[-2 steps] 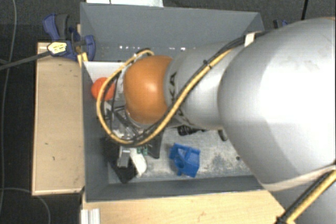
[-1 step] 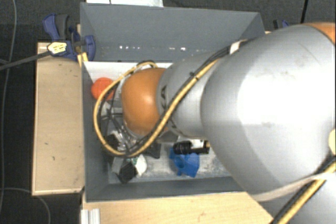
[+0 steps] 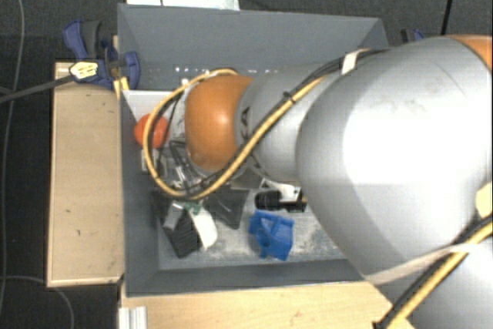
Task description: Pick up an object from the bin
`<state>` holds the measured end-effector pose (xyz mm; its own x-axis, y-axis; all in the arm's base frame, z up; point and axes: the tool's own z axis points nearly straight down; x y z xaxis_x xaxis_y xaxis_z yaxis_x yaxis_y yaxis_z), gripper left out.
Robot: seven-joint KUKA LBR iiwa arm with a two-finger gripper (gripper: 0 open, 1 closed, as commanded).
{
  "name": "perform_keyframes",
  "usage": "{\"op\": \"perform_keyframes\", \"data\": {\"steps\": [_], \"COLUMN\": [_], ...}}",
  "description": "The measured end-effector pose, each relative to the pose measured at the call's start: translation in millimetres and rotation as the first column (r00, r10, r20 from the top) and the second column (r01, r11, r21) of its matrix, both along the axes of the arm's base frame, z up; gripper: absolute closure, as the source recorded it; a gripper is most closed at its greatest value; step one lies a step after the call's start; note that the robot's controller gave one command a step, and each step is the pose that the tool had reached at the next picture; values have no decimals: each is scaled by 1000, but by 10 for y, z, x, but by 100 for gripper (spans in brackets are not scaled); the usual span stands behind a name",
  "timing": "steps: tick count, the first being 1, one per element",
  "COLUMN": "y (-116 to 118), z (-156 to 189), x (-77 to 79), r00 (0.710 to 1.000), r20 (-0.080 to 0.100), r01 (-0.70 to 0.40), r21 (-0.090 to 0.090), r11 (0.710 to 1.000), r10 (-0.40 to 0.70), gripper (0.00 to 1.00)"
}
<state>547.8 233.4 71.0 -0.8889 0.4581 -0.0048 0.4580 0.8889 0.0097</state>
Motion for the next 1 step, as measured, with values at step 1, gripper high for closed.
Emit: {"op": "perform_keyframes", "data": {"steps": [1], "y": [104], "z": [55], "x": [-337], "r00": [993], "r20": [21], "r01": [-117], "r21": [-1], "r11": [993], "r10": [117], "gripper": [100]}}
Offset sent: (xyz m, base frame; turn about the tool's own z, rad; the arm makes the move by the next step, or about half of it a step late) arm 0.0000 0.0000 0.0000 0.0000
